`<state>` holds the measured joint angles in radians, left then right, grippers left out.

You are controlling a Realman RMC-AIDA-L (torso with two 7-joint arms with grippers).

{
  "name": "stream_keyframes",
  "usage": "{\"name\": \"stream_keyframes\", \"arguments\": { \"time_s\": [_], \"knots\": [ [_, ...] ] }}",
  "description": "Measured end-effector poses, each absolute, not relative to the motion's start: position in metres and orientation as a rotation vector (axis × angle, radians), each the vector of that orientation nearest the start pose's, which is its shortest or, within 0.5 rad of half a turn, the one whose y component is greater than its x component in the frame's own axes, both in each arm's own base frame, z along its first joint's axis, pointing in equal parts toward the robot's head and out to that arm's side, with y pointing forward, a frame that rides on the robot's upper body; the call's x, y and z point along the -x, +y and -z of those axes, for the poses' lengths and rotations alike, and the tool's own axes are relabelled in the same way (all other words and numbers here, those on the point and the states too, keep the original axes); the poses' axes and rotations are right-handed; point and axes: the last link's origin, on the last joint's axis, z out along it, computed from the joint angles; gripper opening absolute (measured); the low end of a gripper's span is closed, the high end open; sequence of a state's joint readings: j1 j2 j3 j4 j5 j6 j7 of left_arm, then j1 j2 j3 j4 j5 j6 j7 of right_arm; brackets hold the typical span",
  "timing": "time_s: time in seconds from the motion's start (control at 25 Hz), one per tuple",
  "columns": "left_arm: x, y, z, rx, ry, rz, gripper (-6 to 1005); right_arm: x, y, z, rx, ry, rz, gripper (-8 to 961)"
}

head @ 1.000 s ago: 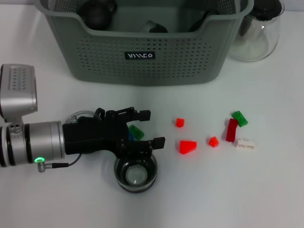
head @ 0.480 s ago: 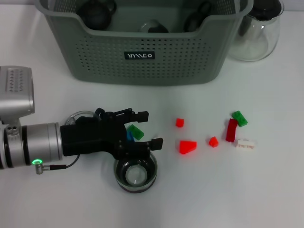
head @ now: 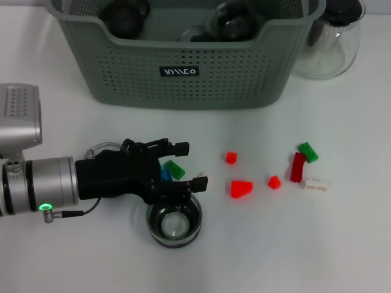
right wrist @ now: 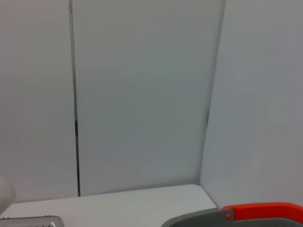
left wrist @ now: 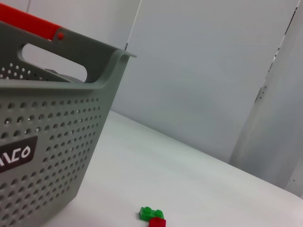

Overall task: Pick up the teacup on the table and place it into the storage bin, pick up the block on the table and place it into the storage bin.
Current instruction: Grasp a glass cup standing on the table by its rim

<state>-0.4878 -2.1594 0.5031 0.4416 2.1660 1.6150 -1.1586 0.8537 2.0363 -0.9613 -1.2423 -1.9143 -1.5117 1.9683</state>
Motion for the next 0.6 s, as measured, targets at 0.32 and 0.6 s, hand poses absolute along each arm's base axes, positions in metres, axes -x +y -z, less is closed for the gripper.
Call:
{"name": "stream_keyframes", "arguments": {
  "time_s": [0.32,0.6],
  "knots": [
    [0.274,0.272,0.060,2.780,-0.714,0.860,897,-0.057,0.399,-0.087,2.783,0.153,-0.692,877],
    [0.275,0.274,0.058,2.777,-0.723,0.856,897,-0.065,0.387,-0.100,2.831,0.102,-0.730,928]
  ]
}}
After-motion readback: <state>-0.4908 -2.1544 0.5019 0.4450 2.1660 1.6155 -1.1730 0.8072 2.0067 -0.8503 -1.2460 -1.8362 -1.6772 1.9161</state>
